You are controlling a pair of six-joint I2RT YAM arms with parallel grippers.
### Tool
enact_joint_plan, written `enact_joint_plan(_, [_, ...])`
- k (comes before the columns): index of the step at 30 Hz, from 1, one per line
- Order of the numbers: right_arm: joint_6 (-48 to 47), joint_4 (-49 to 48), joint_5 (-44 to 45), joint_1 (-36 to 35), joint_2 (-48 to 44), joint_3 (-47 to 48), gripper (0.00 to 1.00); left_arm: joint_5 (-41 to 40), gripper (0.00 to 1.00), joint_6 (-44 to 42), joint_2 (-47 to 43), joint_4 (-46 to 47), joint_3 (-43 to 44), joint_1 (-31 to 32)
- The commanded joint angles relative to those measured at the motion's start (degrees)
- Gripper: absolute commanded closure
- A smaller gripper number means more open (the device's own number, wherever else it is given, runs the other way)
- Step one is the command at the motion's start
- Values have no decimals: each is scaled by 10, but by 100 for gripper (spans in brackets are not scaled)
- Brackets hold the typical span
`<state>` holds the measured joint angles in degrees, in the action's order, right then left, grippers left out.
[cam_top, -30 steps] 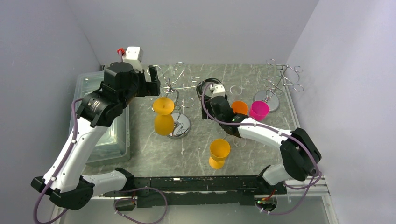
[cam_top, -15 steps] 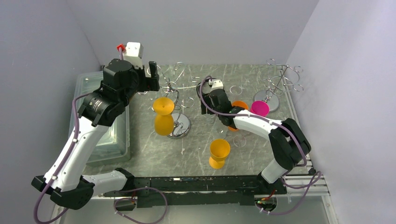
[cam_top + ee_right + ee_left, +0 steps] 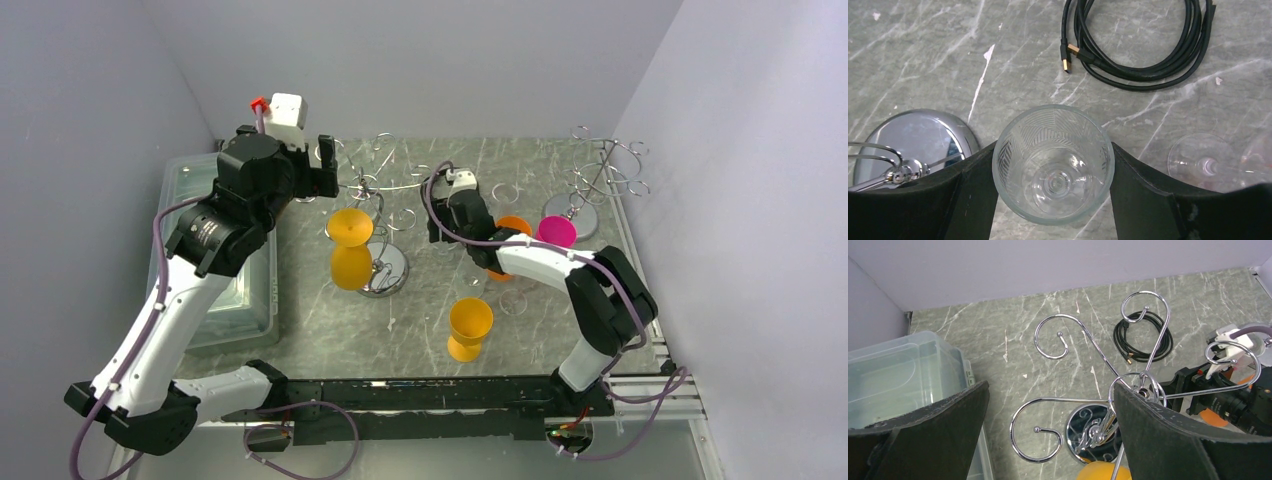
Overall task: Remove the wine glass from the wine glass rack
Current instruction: Place the wine glass at the center of the board.
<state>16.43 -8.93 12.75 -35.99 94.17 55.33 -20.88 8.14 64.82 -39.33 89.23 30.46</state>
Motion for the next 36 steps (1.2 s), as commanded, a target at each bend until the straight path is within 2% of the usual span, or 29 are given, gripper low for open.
enact_joint_plan(1, [-10, -64, -6, 1, 9, 6, 41, -8, 0, -14, -15, 35, -1, 1])
enact_joint_plan(19, [-12, -56, -1, 1, -20, -8, 19, -3, 1, -11, -14, 32, 0, 1])
enact_joint_plan(36, [0, -31, 0, 0, -74, -18, 18, 7, 1, 3, -11, 21, 4, 0])
